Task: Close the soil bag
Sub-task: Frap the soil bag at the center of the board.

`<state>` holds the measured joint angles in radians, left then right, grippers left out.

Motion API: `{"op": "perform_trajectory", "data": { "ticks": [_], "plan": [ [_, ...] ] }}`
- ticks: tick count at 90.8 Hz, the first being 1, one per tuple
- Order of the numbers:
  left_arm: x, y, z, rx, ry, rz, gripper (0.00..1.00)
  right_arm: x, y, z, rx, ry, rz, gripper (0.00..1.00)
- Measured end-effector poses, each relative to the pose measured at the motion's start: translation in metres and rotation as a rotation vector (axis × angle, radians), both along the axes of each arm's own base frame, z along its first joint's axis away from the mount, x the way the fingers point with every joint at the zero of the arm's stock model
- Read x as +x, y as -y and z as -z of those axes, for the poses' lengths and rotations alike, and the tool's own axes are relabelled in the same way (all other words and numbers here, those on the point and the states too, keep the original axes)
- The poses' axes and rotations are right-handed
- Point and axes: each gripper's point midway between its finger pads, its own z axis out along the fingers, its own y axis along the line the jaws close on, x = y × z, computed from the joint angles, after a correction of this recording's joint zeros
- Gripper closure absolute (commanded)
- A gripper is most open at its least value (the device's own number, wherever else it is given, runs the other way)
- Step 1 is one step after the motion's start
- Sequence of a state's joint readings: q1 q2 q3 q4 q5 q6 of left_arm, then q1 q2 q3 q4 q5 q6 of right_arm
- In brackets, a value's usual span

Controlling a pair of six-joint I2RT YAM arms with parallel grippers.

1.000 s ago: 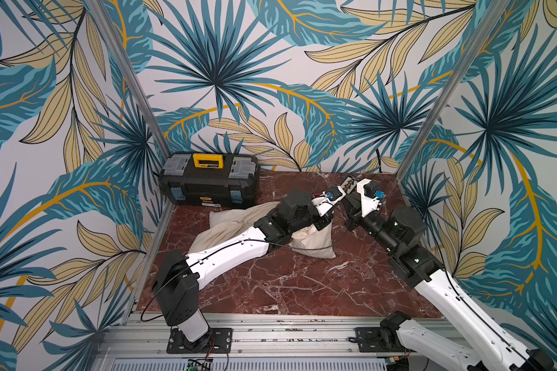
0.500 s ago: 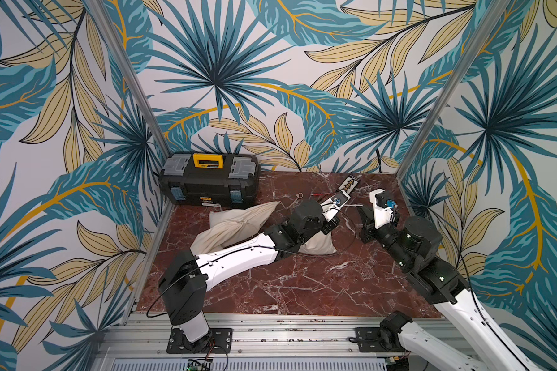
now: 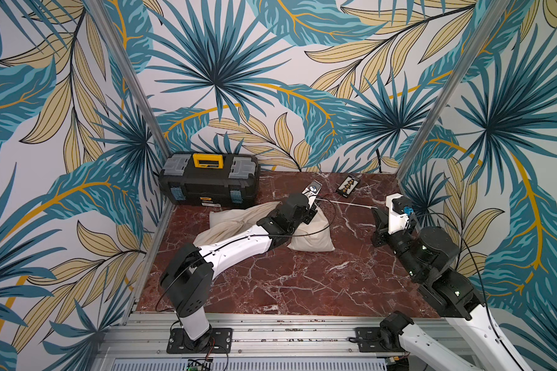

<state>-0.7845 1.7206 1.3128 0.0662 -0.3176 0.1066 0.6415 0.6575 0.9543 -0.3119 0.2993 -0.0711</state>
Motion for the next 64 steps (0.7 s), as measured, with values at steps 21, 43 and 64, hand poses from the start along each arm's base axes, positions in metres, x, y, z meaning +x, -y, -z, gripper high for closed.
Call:
{"op": "perform_trajectory", "data": {
  "ticks": [21,43,64],
  "plan": [
    [-0.003,-0.055,-0.01,-0.022,-0.033,-0.057,0.77,0.004,-0.011,0.009,-0.012,-0.019,-0.031,1.0],
    [-0.017,-0.133,-0.048,0.002,0.01,-0.167,0.84,0.027,-0.052,0.015,0.029,-0.035,-0.13,1.0],
    [-0.029,-0.149,-0.052,0.038,0.032,-0.164,0.76,0.053,-0.064,0.027,0.13,-0.047,-0.146,1.0]
  ]
}}
